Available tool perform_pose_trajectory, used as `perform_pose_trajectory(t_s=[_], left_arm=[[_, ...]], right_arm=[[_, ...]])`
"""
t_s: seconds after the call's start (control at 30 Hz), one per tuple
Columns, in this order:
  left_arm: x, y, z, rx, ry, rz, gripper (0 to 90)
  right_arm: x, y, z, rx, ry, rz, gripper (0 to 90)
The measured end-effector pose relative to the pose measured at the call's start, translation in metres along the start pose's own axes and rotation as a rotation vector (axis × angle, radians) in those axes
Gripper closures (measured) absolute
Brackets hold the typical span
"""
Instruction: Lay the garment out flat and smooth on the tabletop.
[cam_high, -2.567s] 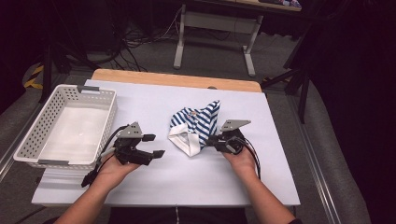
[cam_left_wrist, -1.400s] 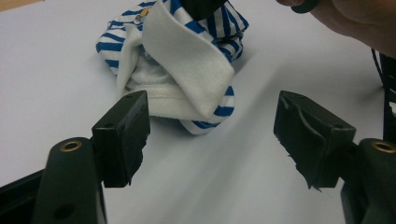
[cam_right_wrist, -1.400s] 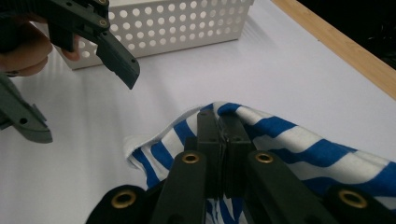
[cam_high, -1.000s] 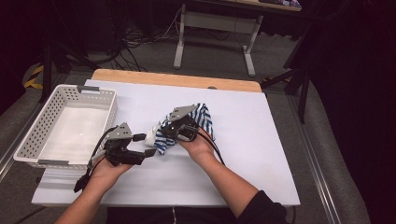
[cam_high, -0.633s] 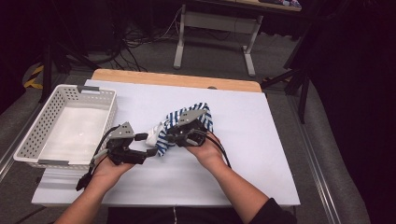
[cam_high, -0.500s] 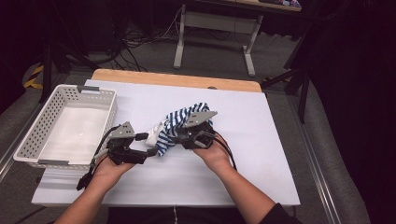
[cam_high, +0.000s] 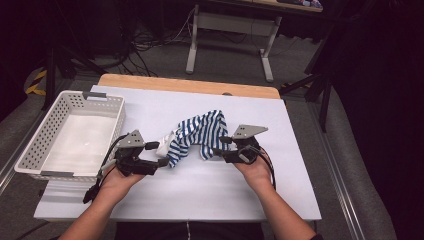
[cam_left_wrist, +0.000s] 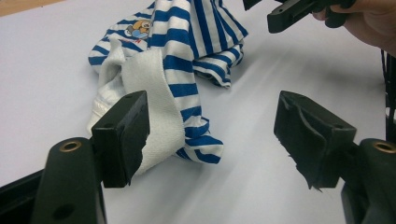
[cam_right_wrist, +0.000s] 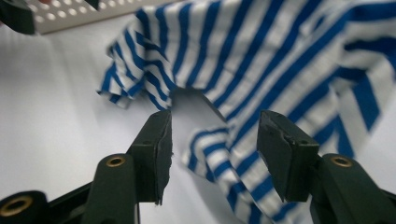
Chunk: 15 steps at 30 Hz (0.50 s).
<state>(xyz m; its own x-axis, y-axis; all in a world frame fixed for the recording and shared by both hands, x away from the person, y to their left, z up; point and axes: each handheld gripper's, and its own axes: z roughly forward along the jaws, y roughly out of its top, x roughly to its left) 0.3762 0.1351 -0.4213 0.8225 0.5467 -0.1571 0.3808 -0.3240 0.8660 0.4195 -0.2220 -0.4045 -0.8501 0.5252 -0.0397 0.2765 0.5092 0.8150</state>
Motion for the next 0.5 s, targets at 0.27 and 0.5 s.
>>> perform_pose_trajectory(t_s=[0.27, 0.5], left_arm=[[0.0, 0.0, 0.0, -0.011, 0.004, 0.005, 28.1], [0.0, 0.0, 0.0, -0.008, 0.003, 0.004, 28.1]], right_arm=[[-0.021, -0.022, -0.003, 0.045, -0.073, 0.036, 47.6], [-0.034, -0.036, 0.0, 0.083, -0.081, 0.085, 47.8]])
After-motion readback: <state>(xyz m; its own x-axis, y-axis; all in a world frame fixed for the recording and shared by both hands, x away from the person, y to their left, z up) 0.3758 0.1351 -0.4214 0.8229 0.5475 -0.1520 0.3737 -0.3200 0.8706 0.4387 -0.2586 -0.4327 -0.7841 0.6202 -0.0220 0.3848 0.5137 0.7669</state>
